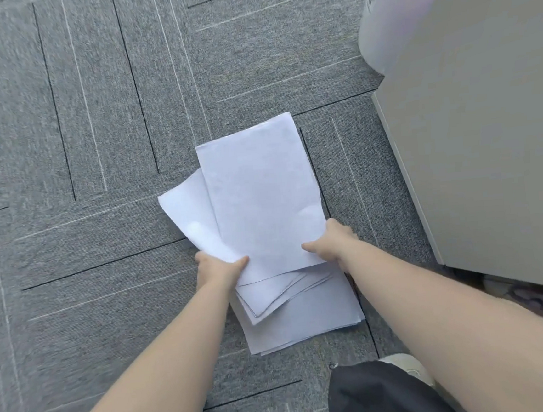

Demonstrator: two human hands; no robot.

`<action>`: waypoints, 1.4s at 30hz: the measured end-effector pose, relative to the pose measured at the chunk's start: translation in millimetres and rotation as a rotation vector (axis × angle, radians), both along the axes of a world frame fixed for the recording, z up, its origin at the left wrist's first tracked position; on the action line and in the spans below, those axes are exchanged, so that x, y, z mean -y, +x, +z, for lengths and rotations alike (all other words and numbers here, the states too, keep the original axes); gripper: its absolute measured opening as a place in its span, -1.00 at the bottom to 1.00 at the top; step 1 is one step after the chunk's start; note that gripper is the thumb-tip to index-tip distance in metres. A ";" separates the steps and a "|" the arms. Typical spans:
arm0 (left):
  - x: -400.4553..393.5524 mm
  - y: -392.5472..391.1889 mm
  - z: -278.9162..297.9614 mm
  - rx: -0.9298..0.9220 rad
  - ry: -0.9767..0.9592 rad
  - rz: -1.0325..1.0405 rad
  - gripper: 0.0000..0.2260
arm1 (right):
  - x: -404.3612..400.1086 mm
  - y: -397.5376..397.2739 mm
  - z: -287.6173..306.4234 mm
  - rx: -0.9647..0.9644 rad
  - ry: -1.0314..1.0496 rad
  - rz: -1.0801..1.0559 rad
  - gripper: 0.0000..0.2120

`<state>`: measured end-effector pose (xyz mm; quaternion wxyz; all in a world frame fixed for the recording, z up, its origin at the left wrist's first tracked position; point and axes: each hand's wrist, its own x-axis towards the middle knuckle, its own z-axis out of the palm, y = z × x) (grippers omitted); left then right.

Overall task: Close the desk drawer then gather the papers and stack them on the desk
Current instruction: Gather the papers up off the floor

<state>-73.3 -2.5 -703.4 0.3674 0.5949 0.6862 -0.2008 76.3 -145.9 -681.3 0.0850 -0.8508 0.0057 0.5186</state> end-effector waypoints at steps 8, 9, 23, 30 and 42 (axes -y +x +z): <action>13.7 3.9 -4.1 0.117 -0.001 0.172 -0.48 | 9.8 1.5 -2.1 0.051 0.160 -0.214 -0.67; 13.3 4.3 -4.3 0.186 -0.012 0.230 -0.52 | 9.1 2.6 -1.4 0.052 0.190 -0.261 -0.68; -73.7 47.1 107.6 0.742 -0.236 0.420 -0.74 | -37.7 50.1 127.3 0.006 0.575 -0.424 -0.73; -99.0 91.0 235.6 1.055 -0.126 0.371 -0.77 | -65.5 82.1 266.5 0.108 0.737 -0.325 -0.69; -112.8 140.9 541.9 1.510 -0.094 0.045 -0.75 | -49.3 112.8 572.6 0.474 1.030 -0.217 -0.73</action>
